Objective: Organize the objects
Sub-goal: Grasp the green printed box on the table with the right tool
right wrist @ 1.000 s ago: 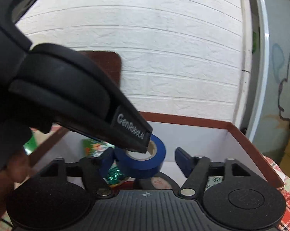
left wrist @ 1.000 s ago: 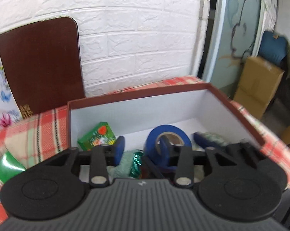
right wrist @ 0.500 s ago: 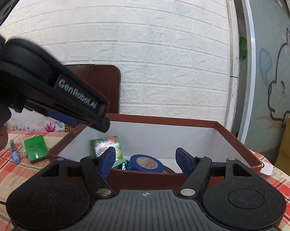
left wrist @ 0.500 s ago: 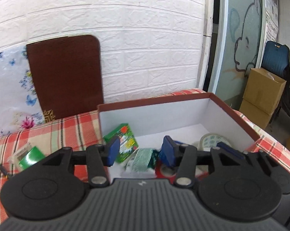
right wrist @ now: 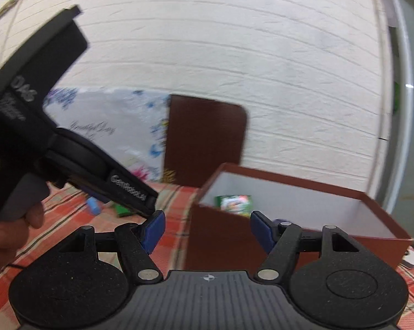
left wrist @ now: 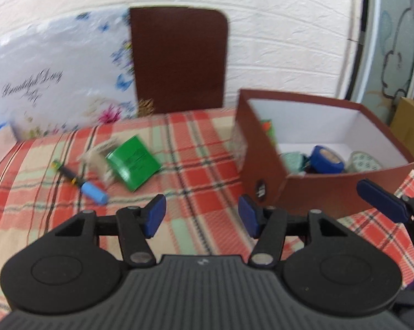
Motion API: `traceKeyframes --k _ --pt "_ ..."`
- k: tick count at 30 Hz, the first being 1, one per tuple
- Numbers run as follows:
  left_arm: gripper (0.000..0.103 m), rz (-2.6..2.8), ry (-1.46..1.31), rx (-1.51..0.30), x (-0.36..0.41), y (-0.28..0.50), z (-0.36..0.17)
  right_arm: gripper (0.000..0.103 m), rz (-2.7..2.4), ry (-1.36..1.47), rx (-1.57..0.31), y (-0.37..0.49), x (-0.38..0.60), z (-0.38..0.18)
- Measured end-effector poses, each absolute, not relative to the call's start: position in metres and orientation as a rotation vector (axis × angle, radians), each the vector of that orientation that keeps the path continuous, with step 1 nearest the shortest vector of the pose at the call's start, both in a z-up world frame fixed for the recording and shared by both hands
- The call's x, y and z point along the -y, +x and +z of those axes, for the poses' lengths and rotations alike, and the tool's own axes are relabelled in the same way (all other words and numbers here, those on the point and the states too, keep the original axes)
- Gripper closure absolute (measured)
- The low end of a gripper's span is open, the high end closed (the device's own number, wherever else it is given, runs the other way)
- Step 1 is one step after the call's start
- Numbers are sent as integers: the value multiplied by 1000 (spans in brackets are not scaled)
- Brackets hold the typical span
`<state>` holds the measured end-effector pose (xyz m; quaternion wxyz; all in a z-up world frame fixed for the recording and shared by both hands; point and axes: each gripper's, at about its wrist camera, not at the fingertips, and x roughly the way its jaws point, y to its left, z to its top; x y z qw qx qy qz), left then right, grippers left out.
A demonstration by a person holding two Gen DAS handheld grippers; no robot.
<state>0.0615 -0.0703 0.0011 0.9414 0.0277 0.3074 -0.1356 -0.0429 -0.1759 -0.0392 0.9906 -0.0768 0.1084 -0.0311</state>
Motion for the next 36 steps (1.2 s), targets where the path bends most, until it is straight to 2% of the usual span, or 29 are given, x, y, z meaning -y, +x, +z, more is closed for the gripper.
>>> traceKeyframes --k 11,14,16,17,24,29,31,32,36 --pt "43 0 15 -757 -30 93 -61 38 201 -161 -558 7 137 -73" --pt "39 76 15 -701 -54 99 -68 38 219 -178 -570 28 128 -75" --pt "24 108 19 -654 -67 100 -76 36 216 -191 -567 51 122 -76" --pt "21 112 13 -624 -72 98 -80 33 208 -194 -567 64 119 -77" --pt "21 87 -41 -579 -78 98 -83 26 133 -165 -567 152 112 -84" --pt "19 72 -57 -571 -79 98 -85 22 136 -191 -555 184 109 -86" --pt "18 68 -60 -570 -79 99 -85 32 165 -204 -554 188 108 -85" --pt "18 67 -62 -570 -79 99 -86 42 191 -204 -557 187 108 -85" --pt "18 67 -62 -570 -79 99 -85 42 191 -229 -554 173 108 -83"
